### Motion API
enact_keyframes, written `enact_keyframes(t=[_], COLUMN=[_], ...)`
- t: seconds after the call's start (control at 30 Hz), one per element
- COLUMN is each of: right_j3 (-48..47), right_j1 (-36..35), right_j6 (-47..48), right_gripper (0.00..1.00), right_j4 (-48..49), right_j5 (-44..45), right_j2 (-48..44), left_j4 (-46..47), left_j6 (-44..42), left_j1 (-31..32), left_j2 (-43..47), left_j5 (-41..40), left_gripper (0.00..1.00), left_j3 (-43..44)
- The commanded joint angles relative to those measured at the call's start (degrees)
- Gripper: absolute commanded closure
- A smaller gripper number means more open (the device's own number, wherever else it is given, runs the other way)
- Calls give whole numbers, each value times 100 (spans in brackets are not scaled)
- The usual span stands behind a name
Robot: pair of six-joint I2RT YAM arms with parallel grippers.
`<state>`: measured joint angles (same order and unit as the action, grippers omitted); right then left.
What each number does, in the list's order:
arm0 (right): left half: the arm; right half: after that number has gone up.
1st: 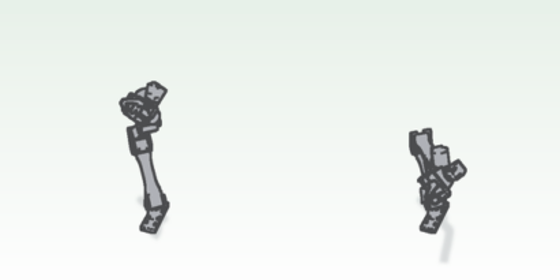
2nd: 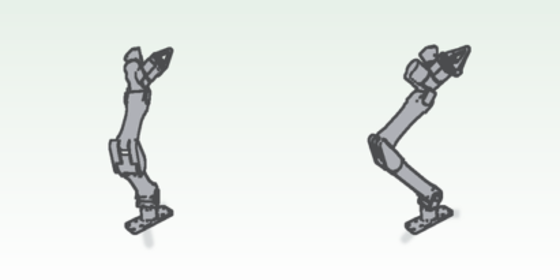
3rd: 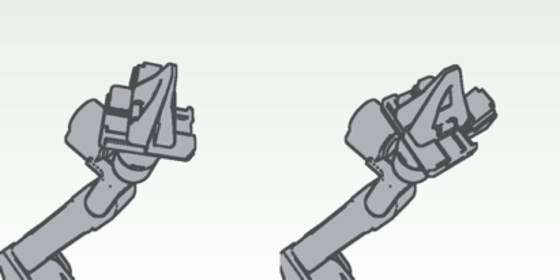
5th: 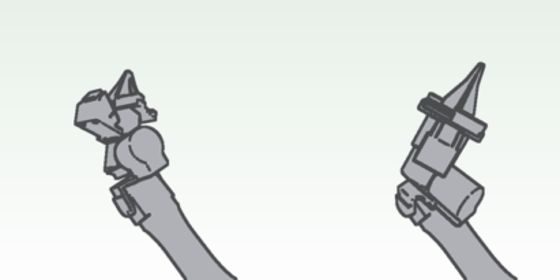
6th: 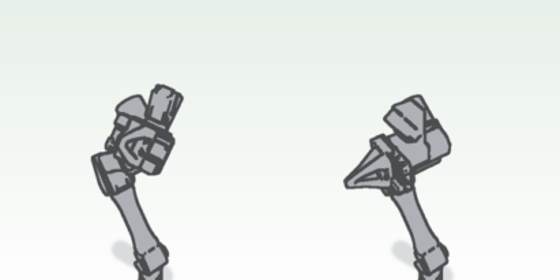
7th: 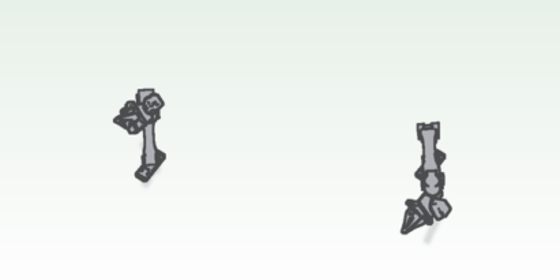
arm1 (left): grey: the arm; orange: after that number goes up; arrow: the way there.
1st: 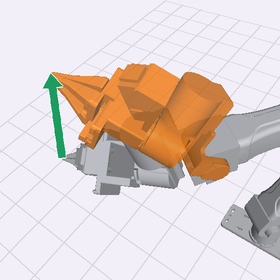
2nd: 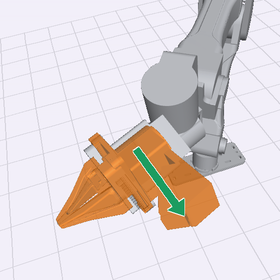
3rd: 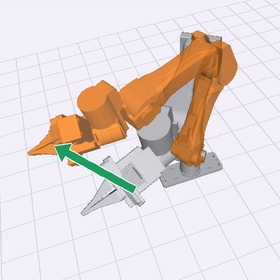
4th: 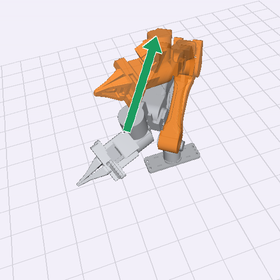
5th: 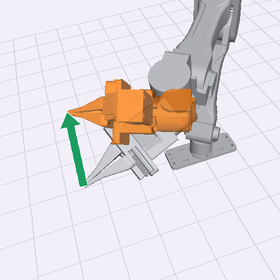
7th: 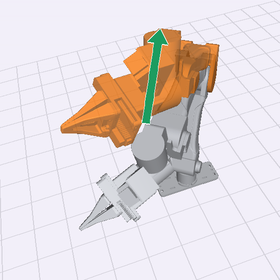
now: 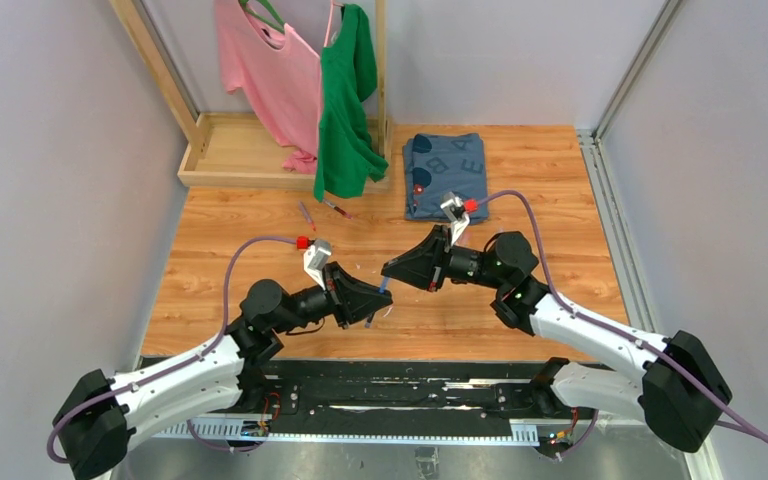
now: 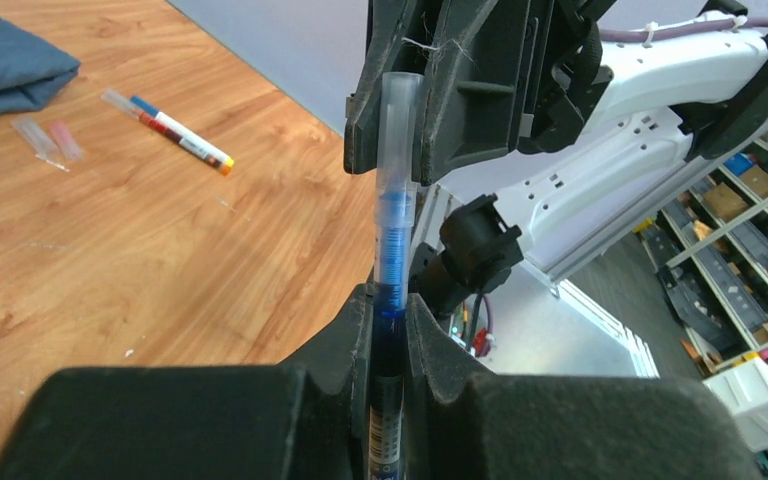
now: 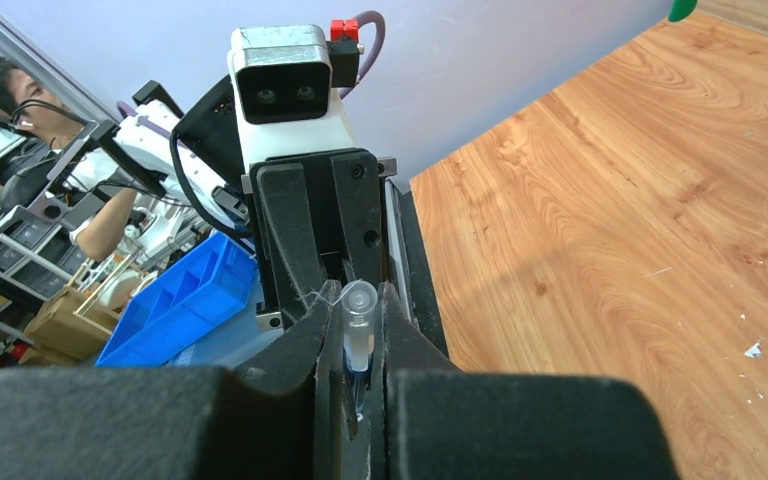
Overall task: Insert the pens into the pen caps
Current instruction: Insert the pen cap onto the pen, then place the pen at the center of the board.
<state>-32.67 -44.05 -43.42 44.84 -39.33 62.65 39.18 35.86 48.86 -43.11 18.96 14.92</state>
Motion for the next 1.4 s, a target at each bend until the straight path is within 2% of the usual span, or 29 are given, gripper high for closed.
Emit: enact_keyframes(t=[0.0, 0.17, 0.27, 0.4, 0.53, 0.63, 0.7, 0.83, 0.93, 1.03, 1.17, 1.37], right_j3=[456, 286, -216, -902, -1025, -1270, -1522, -2148, -2515, -2974, -3471, -4131], right_j1=[-644, -772, -560, -298, -217, -18, 154, 893, 1591, 2184, 2543, 3035], right_j6=[151, 525, 930, 1342, 1406, 1572, 1944, 2579, 2941, 3273, 3607, 3696], right_gripper=[99, 99, 99, 99, 99, 100, 100, 99, 99, 100, 99, 99], right_j4=[-1235, -1964, -2955, -3867, -3790, -4195, -4696, -6216, -7042, -7866, -8362, -8561], right_j5=[-1095, -1154, -549, 1041, 2717, 3281, 3591, 4148, 4249, 4177, 4510, 4322], right_j2=[245, 324, 4, -416, -672, -713, -687, -264, 249, 1088, 2012, 3196], left_j4=[1695, 1654, 1319, 958, 688, 416, 272, -807, -1662, -2080, -2207, -2331], left_j6=[392, 406, 146, -406, -879, -1081, -1170, -1442, -1555, -1503, -1473, -1396], left_j1=[-465, -536, -536, -536, -536, -536, -536, -536, -567, -741, -990, -1028], left_j2=[122, -72, -177, -391, -587, -578, -406, 0, 34, -46, -49, -56], left_j5=[-479, -183, 85, 555, 897, 1042, 935, -63, -889, -1432, -1478, -1653], left_gripper=[100, 100, 99, 79, 55, 41, 36, 20, 16, 15, 15, 15], left_j3=[489, 628, 633, 338, 2, -134, -246, -226, -30, 73, 139, 179])
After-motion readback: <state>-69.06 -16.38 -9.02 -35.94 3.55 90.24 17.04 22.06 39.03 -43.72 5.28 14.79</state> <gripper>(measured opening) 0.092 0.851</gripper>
